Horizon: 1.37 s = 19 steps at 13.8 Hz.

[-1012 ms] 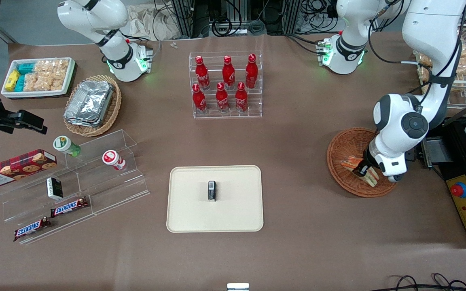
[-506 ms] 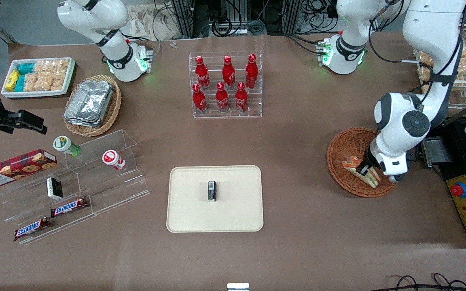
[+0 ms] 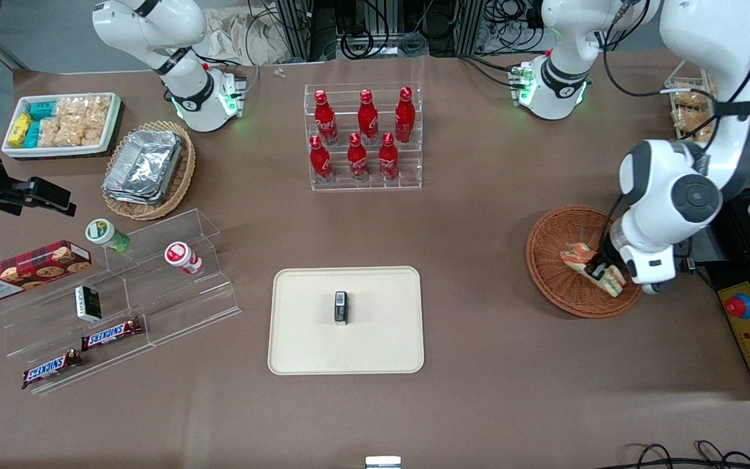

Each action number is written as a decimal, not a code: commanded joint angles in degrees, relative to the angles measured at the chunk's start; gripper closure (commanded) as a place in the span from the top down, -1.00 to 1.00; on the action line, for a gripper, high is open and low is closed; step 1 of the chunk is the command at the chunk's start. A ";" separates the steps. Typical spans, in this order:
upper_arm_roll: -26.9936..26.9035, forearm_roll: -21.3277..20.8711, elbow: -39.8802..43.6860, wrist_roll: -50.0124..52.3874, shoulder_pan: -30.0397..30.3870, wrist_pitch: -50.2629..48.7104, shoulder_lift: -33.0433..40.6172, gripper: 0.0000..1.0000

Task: Place sandwich from basket to tray
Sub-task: 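Close the left gripper on the sandwich and lift it from the basket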

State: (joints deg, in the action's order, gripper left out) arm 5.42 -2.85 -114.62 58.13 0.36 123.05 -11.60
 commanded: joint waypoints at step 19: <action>16.63 -0.75 36.30 -35.29 -2.02 -30.96 -5.17 -1.00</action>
State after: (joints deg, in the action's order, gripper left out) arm 19.79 -2.78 -82.93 22.60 -0.83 91.11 -11.50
